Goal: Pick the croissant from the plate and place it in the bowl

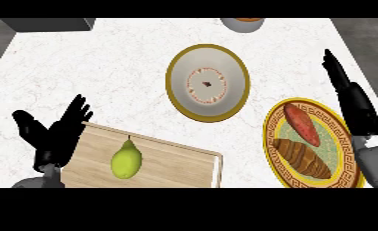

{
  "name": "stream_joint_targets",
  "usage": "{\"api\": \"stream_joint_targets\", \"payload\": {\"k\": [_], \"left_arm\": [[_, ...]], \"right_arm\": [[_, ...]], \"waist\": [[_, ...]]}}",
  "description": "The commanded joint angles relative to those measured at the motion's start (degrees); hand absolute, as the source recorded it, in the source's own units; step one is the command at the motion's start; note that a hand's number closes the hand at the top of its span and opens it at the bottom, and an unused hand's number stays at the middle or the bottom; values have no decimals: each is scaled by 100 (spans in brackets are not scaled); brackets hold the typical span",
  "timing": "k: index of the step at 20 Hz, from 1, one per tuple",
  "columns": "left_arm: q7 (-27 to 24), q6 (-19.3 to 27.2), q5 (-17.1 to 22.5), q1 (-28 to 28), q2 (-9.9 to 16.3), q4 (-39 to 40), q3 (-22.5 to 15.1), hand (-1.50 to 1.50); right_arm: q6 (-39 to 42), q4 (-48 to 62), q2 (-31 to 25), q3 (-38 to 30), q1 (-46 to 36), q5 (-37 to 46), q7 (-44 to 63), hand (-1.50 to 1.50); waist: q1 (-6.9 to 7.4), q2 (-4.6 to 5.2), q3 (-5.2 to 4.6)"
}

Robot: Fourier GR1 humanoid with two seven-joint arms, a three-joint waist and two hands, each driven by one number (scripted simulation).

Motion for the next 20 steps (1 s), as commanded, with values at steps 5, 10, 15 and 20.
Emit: {"api": "stream_joint_targets", "payload": {"k": [5, 10, 15, 20], "left_arm": [[-178, -277, -666, -777, 604, -567, -342, 0], [-120, -765, -544, -947, 813, -424, -350, 0], [395, -747, -454, -1052, 978, -843, -260, 0], [189, -585, -758, -956, 647, -790, -413, 0]], "right_arm": [[2451, -269, 65, 504, 476, -1262, -595, 150], [2218, -169, -295, 568, 1233, -164, -3059, -150], [2776, -360, -890, 415, 2136, 144, -5068, -150], [2142, -1729, -1458, -230, 2581, 319, -4080, -150]], "waist": [[234, 0, 161], [157, 8, 143], [160, -33, 137], [164, -27, 117]]}}
